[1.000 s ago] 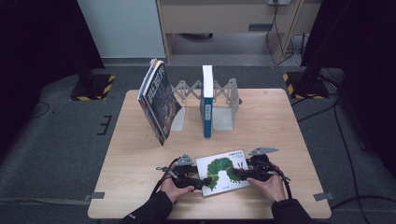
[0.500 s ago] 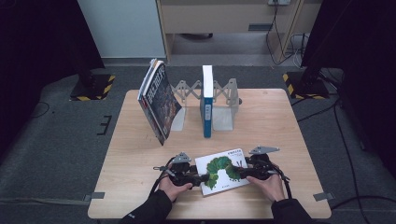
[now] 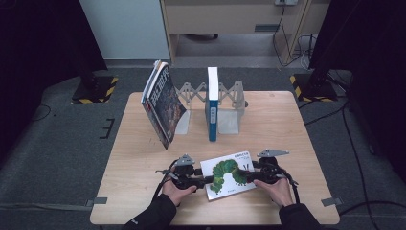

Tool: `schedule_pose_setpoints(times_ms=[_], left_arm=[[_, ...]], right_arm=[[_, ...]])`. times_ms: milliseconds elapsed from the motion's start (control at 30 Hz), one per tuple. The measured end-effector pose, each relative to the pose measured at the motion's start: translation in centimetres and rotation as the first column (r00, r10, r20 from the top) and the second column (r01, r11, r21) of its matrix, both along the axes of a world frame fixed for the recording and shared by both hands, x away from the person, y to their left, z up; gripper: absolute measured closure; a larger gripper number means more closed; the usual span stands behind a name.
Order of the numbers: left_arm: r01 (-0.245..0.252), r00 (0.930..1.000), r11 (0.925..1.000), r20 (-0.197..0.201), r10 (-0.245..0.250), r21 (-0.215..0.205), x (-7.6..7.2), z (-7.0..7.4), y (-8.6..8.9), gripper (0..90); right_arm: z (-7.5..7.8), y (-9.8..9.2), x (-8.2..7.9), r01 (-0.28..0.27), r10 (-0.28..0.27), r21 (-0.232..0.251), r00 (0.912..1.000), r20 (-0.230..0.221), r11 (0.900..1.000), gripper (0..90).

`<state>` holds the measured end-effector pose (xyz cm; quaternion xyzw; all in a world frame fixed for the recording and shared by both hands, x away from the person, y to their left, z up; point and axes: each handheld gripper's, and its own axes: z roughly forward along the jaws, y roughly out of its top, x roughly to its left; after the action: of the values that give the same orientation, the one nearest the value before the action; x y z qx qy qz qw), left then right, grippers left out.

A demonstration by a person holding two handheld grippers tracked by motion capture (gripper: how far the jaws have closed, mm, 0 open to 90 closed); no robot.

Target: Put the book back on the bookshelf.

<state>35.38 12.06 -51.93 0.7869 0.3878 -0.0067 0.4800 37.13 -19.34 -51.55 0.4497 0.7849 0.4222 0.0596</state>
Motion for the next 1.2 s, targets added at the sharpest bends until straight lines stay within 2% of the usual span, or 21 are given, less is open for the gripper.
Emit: schedule_pose_setpoints(times_ms=[233, 300, 500, 667, 800, 867, 1000, 1067, 1200], left_arm=[[-0.020, 0.9965, 0.9996, 0.081, 0.021, -0.021, 0.0, 1.3, 0.2, 55.2], [-0.015, 0.9955, 0.9994, 0.093, 0.018, -0.030, -0.1, 1.5, 0.2, 57.4], [-0.001, 0.9947, 0.9996, 0.103, 0.003, -0.027, -0.3, 1.1, 0.0, 55.7], [0.028, 0.9976, 0.9989, 0.064, -0.026, -0.036, -0.4, 0.4, -0.4, 51.2], [0.032, 0.9985, 0.9985, 0.046, -0.030, -0.044, -0.4, 0.7, -0.3, 53.6], [0.031, 0.9979, 0.9984, 0.059, -0.028, -0.046, -0.4, 1.1, -0.3, 56.3], [0.005, 0.9944, 0.9976, 0.106, 0.003, -0.069, -0.3, 2.0, 0.0, 63.6], [0.002, 0.9909, 0.9979, 0.134, 0.007, -0.064, -0.3, 2.2, -0.1, 64.6], [0.012, 0.9913, 0.9970, 0.132, -0.001, -0.077, -0.4, 2.0, 0.0, 65.2]], right_arm=[[0.9, -0.4, 0.2, 0.014, -0.019, 0.056, 0.9967, 0.079, 0.998, 30.3], [1.1, -0.5, 0.1, 0.021, -0.028, 0.068, 0.9950, 0.096, 0.997, 31.2], [1.1, -0.5, -0.1, 0.017, -0.023, 0.053, 0.9926, 0.120, 0.998, 32.0], [0.9, -0.3, -0.1, 0.008, -0.011, 0.029, 0.9942, 0.107, 1.000, 31.7], [0.9, -0.3, -0.1, 0.007, -0.011, 0.032, 0.9944, 0.105, 0.999, 31.6], [1.0, -0.4, -0.1, 0.007, -0.012, 0.041, 0.9932, 0.116, 0.999, 31.8], [1.5, -0.7, -0.1, 0.017, -0.033, 0.102, 0.9873, 0.155, 0.995, 33.8], [1.7, -0.7, -0.1, 0.018, -0.037, 0.107, 0.9824, 0.183, 0.994, 32.8], [1.6, -0.7, -0.2, 0.010, -0.029, 0.098, 0.9817, 0.188, 0.995, 31.7]])
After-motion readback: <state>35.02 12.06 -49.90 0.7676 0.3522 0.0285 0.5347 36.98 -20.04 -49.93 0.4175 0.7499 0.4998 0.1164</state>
